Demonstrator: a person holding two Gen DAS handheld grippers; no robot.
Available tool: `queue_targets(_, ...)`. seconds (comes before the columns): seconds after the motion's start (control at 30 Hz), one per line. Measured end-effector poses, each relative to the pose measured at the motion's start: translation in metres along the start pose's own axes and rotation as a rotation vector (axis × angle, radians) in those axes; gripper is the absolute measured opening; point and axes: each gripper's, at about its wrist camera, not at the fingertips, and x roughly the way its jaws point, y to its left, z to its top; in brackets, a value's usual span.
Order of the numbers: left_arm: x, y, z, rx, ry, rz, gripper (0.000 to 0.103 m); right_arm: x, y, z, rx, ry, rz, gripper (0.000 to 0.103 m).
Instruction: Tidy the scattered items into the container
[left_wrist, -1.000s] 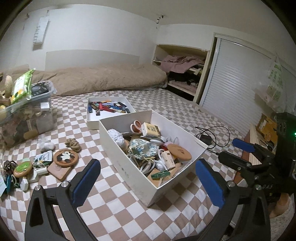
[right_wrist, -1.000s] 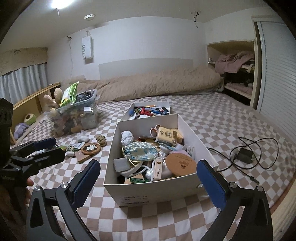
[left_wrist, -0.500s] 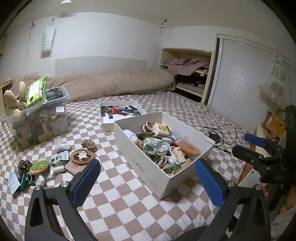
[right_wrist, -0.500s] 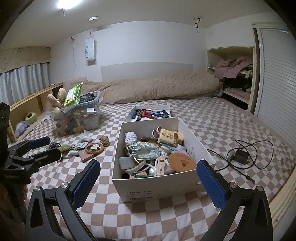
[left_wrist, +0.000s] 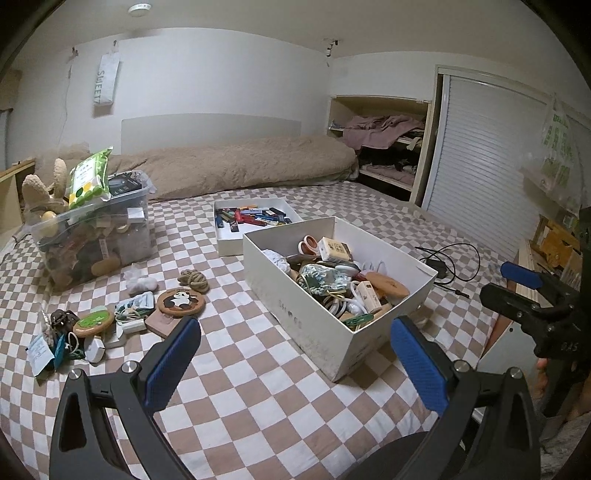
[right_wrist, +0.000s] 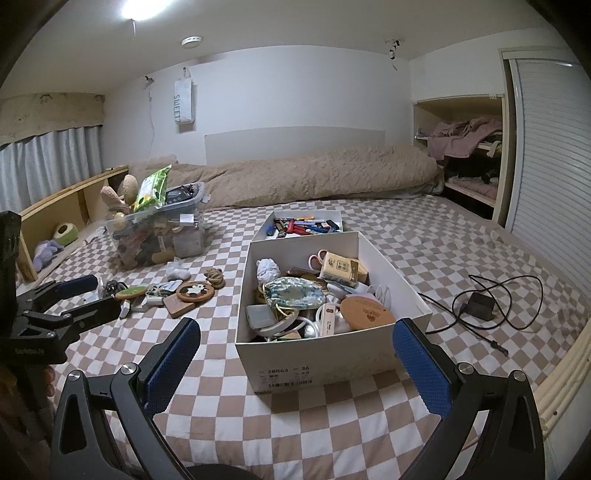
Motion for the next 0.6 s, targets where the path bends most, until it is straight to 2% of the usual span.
queue_targets(0.6,-0.007,0.003,-0.005,0.010,0.003,-0.004,0.103,-0.002,0.001,-0.011,0.033,0.011,0.010,0.103)
